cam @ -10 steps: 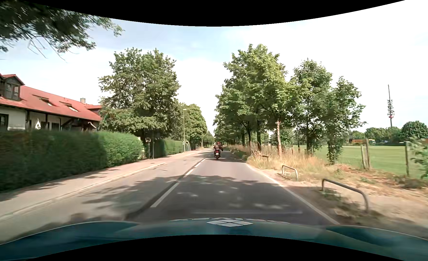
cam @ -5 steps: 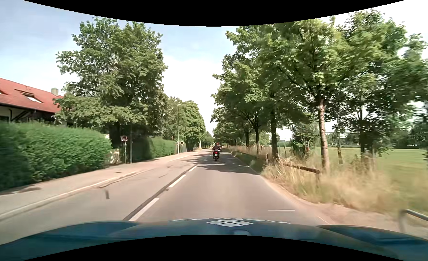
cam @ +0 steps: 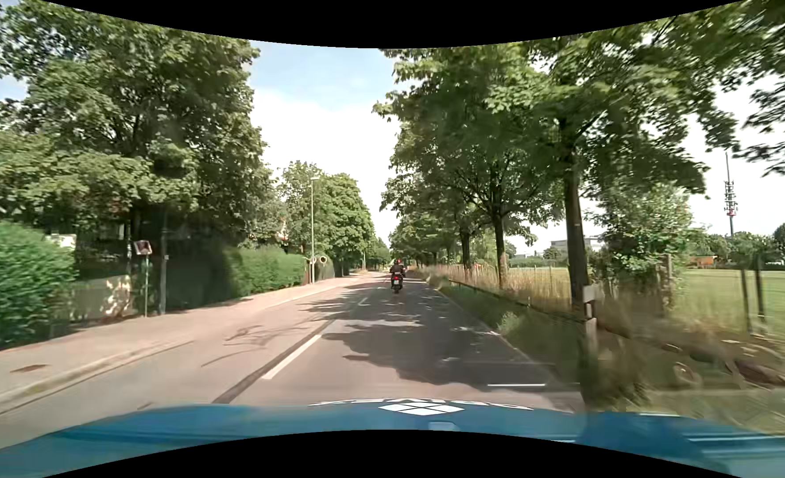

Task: Follow the waypoints while adhering to traffic rules and regulations

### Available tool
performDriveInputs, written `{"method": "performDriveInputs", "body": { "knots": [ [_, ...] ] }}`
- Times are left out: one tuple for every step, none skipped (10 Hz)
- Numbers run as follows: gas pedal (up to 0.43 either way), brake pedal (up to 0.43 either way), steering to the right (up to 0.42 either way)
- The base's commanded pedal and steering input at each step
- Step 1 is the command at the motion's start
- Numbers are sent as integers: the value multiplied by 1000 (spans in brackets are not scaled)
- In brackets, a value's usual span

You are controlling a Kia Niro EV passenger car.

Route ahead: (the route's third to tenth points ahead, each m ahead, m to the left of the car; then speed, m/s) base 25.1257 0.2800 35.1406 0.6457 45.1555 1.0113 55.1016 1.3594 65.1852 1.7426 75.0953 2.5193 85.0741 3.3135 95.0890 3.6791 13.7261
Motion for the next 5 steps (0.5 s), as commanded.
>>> {"method": "performDriveInputs", "body": {
  "knots": [
    [110, 0, -3],
    [98, 0, -4],
    [98, 0, -4],
    [98, 0, -4],
    [98, 0, -4]
  ]
}}
